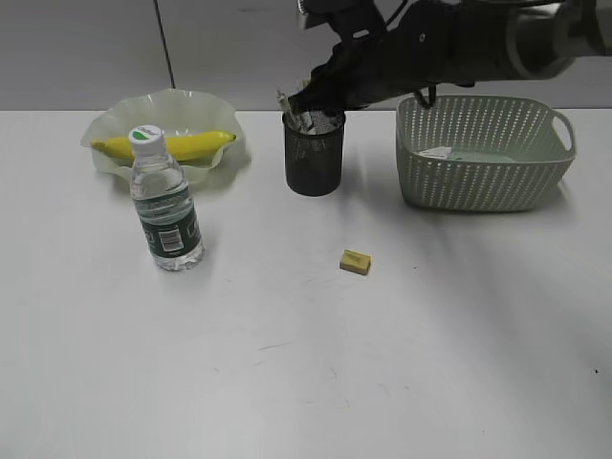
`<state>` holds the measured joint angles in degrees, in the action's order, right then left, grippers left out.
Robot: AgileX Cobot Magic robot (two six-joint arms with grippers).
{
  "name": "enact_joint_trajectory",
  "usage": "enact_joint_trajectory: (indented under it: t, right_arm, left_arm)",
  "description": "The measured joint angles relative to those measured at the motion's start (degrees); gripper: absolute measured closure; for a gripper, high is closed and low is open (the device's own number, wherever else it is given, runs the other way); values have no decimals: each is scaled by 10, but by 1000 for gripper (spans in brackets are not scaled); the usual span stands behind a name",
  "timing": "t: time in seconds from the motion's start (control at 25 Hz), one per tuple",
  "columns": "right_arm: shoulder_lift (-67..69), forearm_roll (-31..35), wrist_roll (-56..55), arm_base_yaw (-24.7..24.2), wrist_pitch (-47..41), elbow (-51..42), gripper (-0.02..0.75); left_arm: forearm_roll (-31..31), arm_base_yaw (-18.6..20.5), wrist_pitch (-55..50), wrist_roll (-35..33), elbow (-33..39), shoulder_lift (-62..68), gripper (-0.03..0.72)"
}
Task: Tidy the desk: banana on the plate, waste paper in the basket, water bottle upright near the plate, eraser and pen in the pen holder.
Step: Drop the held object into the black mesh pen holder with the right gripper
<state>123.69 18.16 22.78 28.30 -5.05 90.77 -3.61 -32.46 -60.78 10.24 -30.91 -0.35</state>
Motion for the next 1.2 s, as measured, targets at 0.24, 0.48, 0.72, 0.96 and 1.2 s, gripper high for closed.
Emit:
enact_joint_trajectory:
  t: [0.24, 0.48, 0.72, 0.96, 1.2]
  right_arm:
    - [23, 8, 0, 1, 31, 3, 541]
    - [34, 29, 0, 1, 36, 4, 456]
    - [35, 31, 1, 1, 38, 4, 299]
    - [-9, 31, 1, 1, -14, 4, 288]
    - [-101, -26, 0, 1, -141, 5, 283]
  left_arm:
    - [0, 0, 0, 0, 0, 0, 367]
    - [0, 0, 0, 0, 0, 0, 367]
    - [0, 0, 0, 0, 0, 0, 367]
    - [0, 0, 0, 0, 0, 0, 367]
    - [0, 0, 0, 0, 0, 0, 367]
